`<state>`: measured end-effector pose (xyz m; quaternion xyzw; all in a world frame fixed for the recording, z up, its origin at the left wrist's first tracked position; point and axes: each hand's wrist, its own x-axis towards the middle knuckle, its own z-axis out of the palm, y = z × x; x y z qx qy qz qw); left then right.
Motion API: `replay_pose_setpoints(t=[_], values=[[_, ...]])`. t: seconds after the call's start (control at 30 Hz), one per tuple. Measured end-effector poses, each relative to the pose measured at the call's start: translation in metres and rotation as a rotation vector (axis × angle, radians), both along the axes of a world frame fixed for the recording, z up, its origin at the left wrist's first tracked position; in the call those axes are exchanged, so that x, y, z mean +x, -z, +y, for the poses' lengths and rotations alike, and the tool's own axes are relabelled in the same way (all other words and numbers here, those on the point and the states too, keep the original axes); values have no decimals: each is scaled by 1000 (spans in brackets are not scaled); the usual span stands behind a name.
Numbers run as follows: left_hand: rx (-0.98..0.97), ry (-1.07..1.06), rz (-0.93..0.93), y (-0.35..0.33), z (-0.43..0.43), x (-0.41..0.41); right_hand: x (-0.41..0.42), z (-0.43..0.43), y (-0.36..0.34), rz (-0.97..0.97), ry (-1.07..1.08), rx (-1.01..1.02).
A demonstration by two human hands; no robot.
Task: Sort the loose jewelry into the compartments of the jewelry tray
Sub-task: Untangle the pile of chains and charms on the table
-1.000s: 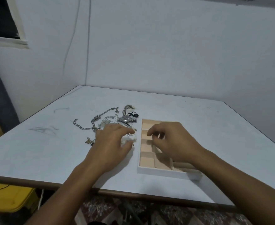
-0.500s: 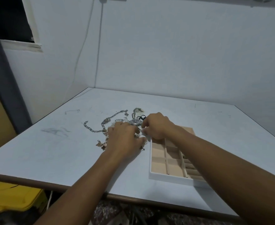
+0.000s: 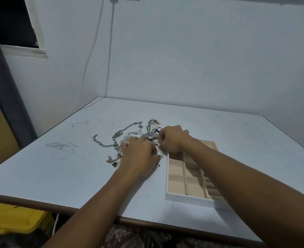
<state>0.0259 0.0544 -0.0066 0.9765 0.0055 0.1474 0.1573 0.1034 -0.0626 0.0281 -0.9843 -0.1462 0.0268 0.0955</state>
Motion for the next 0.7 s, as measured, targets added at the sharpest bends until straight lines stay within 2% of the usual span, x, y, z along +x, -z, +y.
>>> replay_pose_setpoints(t=[0.2, 0.47, 0.7], values=[[38, 41, -61, -1, 0, -1, 2, -14, -14, -18, -18, 206], [190, 127, -66, 4, -3, 6, -16, -50, -34, -28, -29, 495], [-99, 121, -117, -9, 8, 6, -34, -75, -36, -20, -40, 567]])
